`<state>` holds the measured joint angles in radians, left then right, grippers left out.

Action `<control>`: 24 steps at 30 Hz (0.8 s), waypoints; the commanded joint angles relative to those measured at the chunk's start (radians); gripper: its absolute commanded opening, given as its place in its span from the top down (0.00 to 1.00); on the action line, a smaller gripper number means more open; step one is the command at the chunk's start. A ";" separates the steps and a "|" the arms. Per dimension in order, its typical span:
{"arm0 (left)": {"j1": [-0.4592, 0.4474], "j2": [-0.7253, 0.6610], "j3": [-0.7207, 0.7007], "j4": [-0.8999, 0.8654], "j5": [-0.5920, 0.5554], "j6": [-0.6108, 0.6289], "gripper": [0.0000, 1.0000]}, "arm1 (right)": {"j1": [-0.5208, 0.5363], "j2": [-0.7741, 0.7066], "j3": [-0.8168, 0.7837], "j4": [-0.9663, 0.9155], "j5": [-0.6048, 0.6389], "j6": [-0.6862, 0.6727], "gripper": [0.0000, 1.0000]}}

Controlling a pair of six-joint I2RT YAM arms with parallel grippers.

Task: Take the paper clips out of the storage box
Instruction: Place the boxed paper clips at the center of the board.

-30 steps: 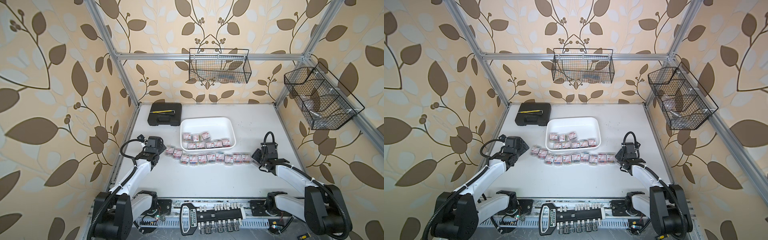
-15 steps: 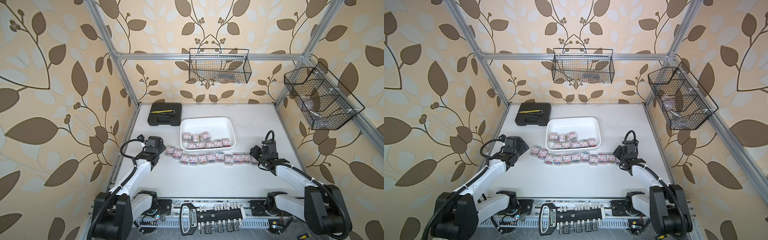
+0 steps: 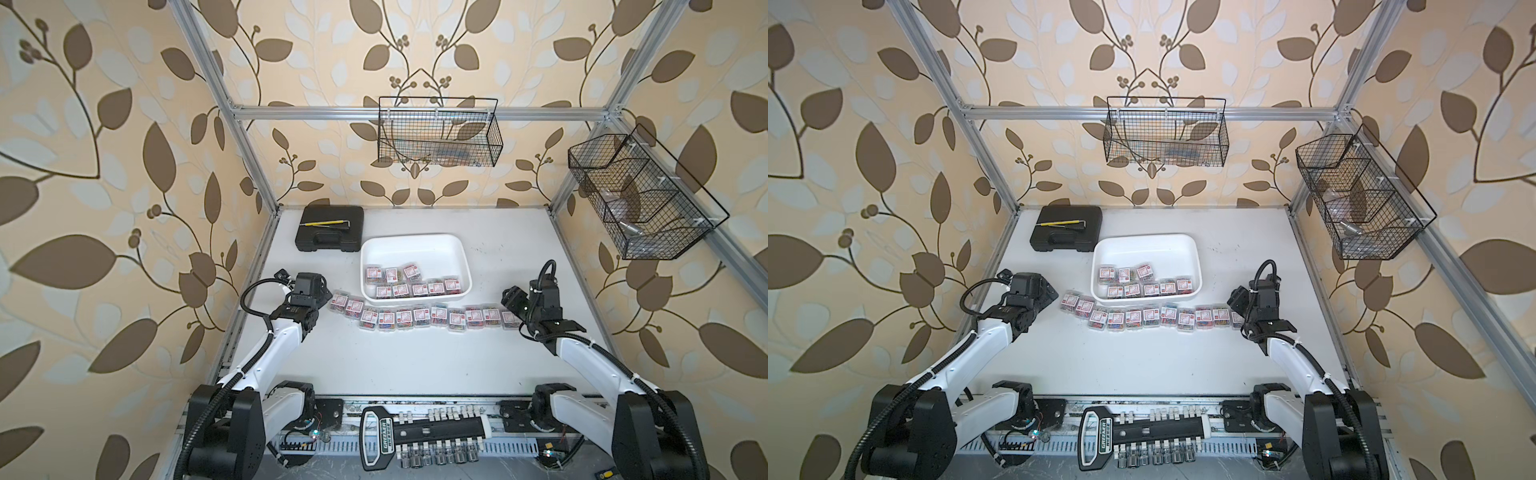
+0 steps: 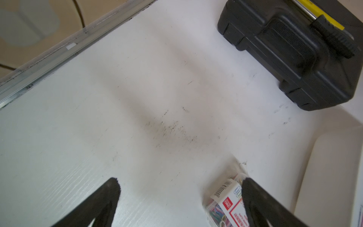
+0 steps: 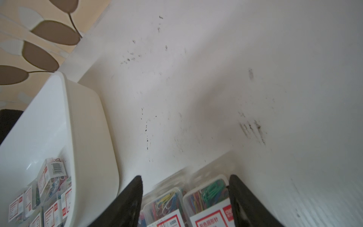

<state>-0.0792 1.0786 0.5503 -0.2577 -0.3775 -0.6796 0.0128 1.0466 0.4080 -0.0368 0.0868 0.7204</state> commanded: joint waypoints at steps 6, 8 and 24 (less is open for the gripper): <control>-0.007 -0.073 -0.039 0.051 0.003 0.014 0.01 | -0.065 -0.022 -0.069 -0.007 -0.025 0.009 0.30; -0.007 -0.085 -0.045 0.086 0.075 0.051 0.01 | -0.064 -0.005 -0.066 0.012 -0.040 0.013 0.30; -0.447 0.193 0.351 0.000 0.003 0.146 0.10 | -0.063 0.028 -0.023 0.121 0.163 -0.022 0.31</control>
<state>-0.4938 1.1980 0.8368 -0.2134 -0.3012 -0.5560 -0.0483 1.0576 0.3584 0.0521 0.2020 0.7055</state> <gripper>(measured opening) 0.904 0.691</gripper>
